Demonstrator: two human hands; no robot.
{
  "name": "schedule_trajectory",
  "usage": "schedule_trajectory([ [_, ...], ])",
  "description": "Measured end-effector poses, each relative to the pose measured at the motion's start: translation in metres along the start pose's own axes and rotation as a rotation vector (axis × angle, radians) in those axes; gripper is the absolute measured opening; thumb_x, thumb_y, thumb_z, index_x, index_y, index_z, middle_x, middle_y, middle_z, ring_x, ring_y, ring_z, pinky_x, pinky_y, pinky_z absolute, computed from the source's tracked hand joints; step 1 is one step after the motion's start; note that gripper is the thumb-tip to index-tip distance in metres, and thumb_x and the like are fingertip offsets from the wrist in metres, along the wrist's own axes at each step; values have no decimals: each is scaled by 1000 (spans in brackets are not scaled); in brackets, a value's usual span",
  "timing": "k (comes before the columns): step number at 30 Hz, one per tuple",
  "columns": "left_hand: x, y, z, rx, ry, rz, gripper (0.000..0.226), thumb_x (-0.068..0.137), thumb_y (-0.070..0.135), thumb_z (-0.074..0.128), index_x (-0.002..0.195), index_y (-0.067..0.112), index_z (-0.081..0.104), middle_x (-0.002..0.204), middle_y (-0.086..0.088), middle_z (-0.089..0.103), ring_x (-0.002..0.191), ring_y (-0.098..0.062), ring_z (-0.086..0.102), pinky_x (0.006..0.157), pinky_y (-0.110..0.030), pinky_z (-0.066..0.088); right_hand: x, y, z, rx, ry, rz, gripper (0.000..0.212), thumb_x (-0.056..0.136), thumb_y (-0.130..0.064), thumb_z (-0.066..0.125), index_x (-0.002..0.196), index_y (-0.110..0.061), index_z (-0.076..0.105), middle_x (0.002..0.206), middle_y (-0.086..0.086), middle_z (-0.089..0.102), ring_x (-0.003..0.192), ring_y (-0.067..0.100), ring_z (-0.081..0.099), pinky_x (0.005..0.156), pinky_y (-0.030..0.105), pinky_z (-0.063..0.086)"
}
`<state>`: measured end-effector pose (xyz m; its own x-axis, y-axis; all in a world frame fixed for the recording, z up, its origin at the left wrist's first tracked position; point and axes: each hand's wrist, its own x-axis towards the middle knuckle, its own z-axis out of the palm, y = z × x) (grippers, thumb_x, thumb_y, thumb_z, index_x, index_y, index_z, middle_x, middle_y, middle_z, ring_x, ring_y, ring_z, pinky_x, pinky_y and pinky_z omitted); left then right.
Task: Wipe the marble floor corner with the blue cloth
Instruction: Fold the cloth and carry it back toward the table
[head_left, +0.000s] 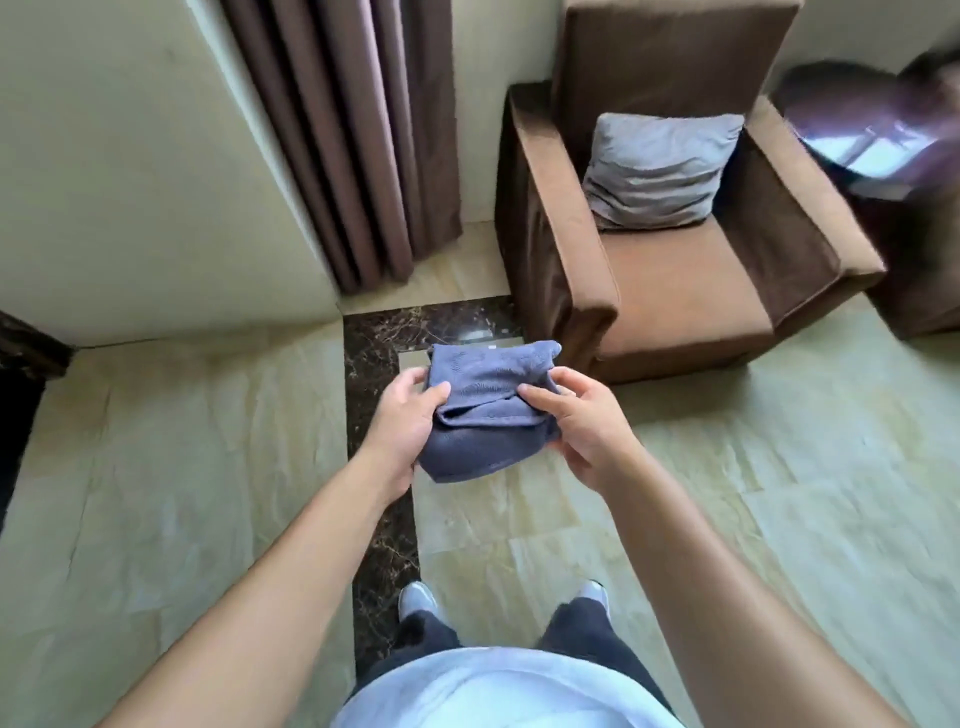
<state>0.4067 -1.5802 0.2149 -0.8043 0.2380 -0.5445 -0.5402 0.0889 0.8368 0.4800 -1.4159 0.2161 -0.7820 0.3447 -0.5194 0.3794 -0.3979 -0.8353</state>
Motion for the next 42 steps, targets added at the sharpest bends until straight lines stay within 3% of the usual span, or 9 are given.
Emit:
schedule_trajectory([
  [5, -25, -42, 181, 218, -210, -12, 17, 96, 9, 54, 112, 11, 58, 116, -15, 67, 100, -27, 64, 93, -43, 52, -55, 1, -181, 125, 246, -52, 10, 89, 1, 67, 95, -8, 66, 81, 4, 73, 69, 15, 67, 52, 23, 52],
  [7, -40, -70, 264, 258, -352, -71, 12, 96, 9, 55, 104, 15, 62, 115, -13, 68, 94, -26, 66, 81, -40, 54, -86, 2, -266, 177, 366, -73, 11, 90, 1, 66, 94, -10, 66, 85, 3, 73, 70, 13, 69, 53, 23, 54],
  [10, -72, -102, 370, 248, -582, -227, 17, 98, 11, 54, 113, 16, 62, 109, -6, 70, 87, -22, 69, 62, -40, 58, -132, 2, -374, 253, 537, -111, 18, 90, 3, 65, 92, -15, 66, 90, 1, 72, 75, 14, 68, 65, 28, 54],
  [15, -99, -128, 472, 308, -748, -293, 30, 98, 12, 54, 127, 18, 57, 110, -3, 73, 96, -27, 70, 72, -52, 59, -163, 5, -470, 363, 661, -139, 22, 91, 6, 62, 93, -16, 67, 90, 0, 73, 75, 13, 69, 69, 29, 55],
  [20, -92, -135, 558, 408, -752, -260, 29, 99, 12, 52, 127, 16, 58, 105, -4, 73, 87, -24, 70, 65, -44, 60, -149, 6, -542, 470, 725, -121, 20, 90, 4, 64, 89, -16, 68, 83, -3, 74, 76, 14, 68, 74, 33, 53],
  [28, -13, -119, 712, 274, -711, -229, 27, 94, 4, 56, 120, 9, 64, 100, -7, 73, 78, -18, 72, 66, -28, 59, -47, -64, -675, 523, 712, -67, 3, 91, -16, 68, 89, -17, 70, 84, -1, 76, 78, 16, 69, 71, 30, 53],
  [34, 49, -73, 836, 277, -679, -234, 23, 94, 4, 56, 113, 13, 66, 93, -4, 74, 75, -17, 71, 65, -29, 57, 35, -150, -773, 458, 721, -38, 6, 92, -21, 68, 90, -16, 71, 93, 6, 76, 87, 24, 70, 76, 35, 55],
  [38, 81, -47, 917, 296, -650, -228, 18, 94, 3, 55, 102, 16, 65, 86, -2, 72, 72, -16, 68, 64, -28, 54, 81, -191, -836, 491, 724, 5, 31, 91, -27, 69, 113, -6, 70, 117, 16, 75, 110, 33, 70, 96, 51, 54],
  [42, 122, -33, 1001, 321, -638, -252, 18, 94, 3, 54, 100, 18, 63, 85, -2, 69, 66, -17, 67, 58, -27, 53, 135, -226, -913, 480, 690, 33, 8, 90, -19, 69, 95, -13, 72, 105, 12, 75, 98, 28, 70, 88, 41, 53],
])
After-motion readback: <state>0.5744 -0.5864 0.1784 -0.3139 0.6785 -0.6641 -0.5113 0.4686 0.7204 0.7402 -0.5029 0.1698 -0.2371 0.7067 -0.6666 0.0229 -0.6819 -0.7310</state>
